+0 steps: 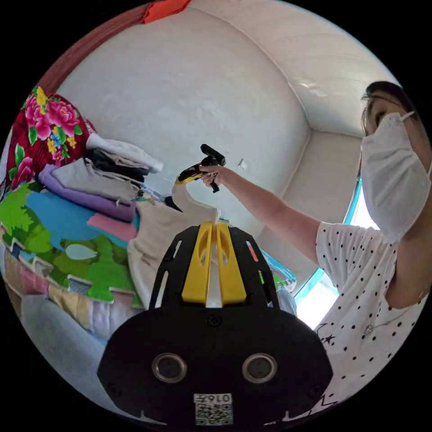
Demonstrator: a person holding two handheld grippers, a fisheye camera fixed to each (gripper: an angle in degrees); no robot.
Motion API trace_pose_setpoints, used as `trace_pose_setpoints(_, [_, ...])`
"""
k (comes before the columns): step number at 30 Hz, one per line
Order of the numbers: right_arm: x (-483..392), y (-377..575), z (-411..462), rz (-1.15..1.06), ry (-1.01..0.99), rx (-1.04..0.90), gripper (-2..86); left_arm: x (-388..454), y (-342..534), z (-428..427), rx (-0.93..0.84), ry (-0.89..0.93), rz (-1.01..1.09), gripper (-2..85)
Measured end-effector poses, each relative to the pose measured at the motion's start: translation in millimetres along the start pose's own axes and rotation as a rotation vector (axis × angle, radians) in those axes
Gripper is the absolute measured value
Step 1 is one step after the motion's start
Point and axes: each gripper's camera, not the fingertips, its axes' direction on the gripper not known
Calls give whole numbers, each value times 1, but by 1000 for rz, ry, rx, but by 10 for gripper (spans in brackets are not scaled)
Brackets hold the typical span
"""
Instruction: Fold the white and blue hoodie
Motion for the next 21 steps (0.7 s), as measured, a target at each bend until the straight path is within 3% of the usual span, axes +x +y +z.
trace_pose_setpoints(5, [-97,-89,126,8,210,-271,9,-52,40,-6,-67,-52,-59,-10])
trace_pose_setpoints(8, [-127,-104,147,26,248,-295,18,-77,61,-16,-65,-73,-76,-10])
trace_pose_setpoints(15, [-172,-106,140,-16,40,-217,101,-119,104,-33,-111,-98,-95,-8])
trace_pose_setpoints(21, [-204,-55,86,-200,-126,26,130,-111,104,-63,-38,-224,9,2])
